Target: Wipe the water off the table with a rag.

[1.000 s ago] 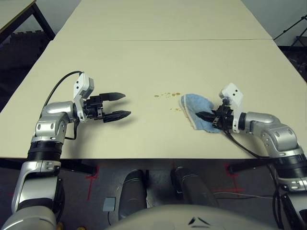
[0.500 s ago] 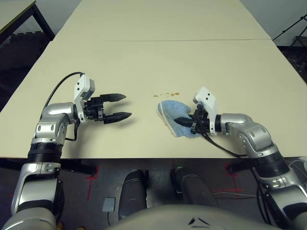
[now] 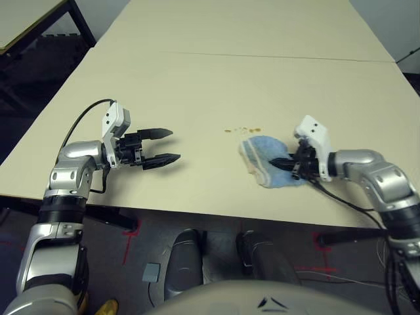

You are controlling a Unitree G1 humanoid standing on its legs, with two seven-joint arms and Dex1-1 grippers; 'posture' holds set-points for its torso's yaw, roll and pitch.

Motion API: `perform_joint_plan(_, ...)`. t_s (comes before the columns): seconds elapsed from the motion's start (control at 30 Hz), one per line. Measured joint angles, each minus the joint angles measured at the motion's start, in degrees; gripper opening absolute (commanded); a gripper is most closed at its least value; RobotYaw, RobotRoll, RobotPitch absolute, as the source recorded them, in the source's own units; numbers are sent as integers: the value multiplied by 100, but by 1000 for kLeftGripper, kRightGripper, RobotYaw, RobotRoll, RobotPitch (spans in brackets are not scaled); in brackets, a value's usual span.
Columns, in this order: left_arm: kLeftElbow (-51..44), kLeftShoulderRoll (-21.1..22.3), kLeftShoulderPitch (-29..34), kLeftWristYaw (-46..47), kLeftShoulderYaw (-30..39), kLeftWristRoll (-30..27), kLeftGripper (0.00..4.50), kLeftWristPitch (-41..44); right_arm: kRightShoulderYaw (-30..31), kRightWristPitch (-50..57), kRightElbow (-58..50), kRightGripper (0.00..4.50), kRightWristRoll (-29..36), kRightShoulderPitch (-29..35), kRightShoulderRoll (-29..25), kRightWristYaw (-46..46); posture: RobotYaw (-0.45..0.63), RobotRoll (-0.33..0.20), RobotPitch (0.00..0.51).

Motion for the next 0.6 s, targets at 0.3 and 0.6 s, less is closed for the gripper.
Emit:
perform_joint_plan(0.3, 211, -67, -76, -21, -20, 37, 4500, -46, -1290, 612, 433, 107, 755, -146, -46, -71, -243, 0, 129)
perform_joint_plan(0.6, 224, -74, -185, -71, -70, 68, 4500, -98, -1577, 1043, 202, 107, 1487, -776, 1154, -754, -224, 0, 128)
